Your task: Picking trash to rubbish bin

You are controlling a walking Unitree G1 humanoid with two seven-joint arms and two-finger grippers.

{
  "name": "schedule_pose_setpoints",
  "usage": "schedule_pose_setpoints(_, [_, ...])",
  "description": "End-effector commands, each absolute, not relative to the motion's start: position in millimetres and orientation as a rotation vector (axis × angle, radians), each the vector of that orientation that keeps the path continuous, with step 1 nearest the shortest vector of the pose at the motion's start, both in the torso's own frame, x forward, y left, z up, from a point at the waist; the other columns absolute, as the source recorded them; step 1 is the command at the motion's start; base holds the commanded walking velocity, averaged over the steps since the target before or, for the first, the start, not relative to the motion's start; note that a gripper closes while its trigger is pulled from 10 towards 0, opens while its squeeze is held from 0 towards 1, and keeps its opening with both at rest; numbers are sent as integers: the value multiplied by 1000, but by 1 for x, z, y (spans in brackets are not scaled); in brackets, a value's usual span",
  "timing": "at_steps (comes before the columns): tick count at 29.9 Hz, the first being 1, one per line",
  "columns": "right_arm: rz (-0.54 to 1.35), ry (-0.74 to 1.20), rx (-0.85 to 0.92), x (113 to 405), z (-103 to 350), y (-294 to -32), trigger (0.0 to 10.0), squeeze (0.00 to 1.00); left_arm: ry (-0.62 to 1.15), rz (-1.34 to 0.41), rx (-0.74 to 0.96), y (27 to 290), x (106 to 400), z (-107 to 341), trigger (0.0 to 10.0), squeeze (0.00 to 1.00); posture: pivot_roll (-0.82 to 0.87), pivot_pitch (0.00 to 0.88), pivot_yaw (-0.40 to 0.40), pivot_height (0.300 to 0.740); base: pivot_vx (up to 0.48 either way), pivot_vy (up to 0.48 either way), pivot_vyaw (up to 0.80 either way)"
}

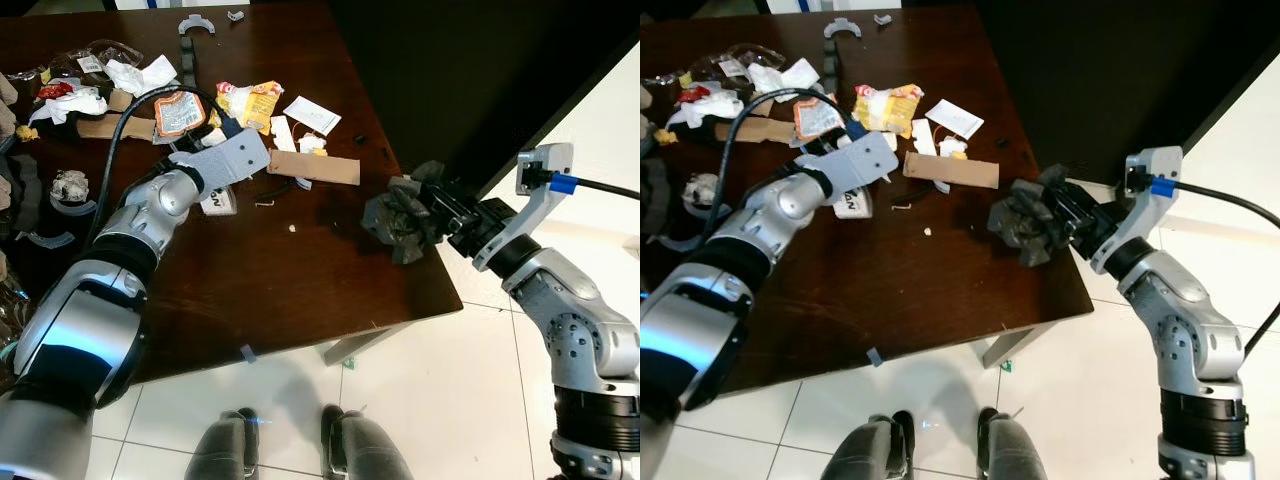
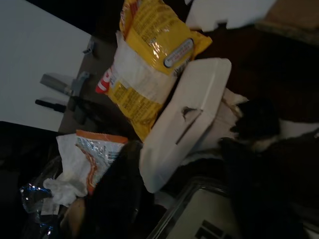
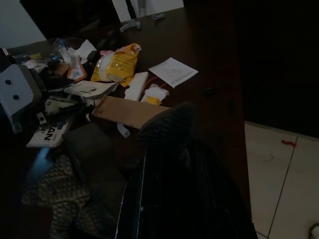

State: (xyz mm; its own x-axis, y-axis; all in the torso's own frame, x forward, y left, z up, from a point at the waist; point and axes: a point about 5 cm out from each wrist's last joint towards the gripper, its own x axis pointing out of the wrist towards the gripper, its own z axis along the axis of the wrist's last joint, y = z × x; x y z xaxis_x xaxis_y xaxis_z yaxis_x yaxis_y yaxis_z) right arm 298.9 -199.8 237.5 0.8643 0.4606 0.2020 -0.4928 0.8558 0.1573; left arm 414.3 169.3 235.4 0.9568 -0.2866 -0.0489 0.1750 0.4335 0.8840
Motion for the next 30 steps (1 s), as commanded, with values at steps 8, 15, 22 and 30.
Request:
schedule_pose_setpoints(8, [492,-164,209,293,239,-202,10000,0,-56,-316,1107,170,413,219,0,0,-177,355,-47,740,0,0,0])
schedule_pose_setpoints(15, [490,-170,217,295,239,-200,10000,0,-50,-304,1108,174,413,219,0,0,-167,342,-40,740,0,0,0])
schedule_pose_setpoints(22, [492,-187,232,301,238,-196,10000,0,-93,-287,1045,175,415,234,0,0,-138,301,-20,740,0,0,0])
schedule_pose_setpoints(30, [492,-220,255,307,239,-192,10000,0,-252,-368,708,158,414,273,0,0,-109,258,3,740,0,0,0])
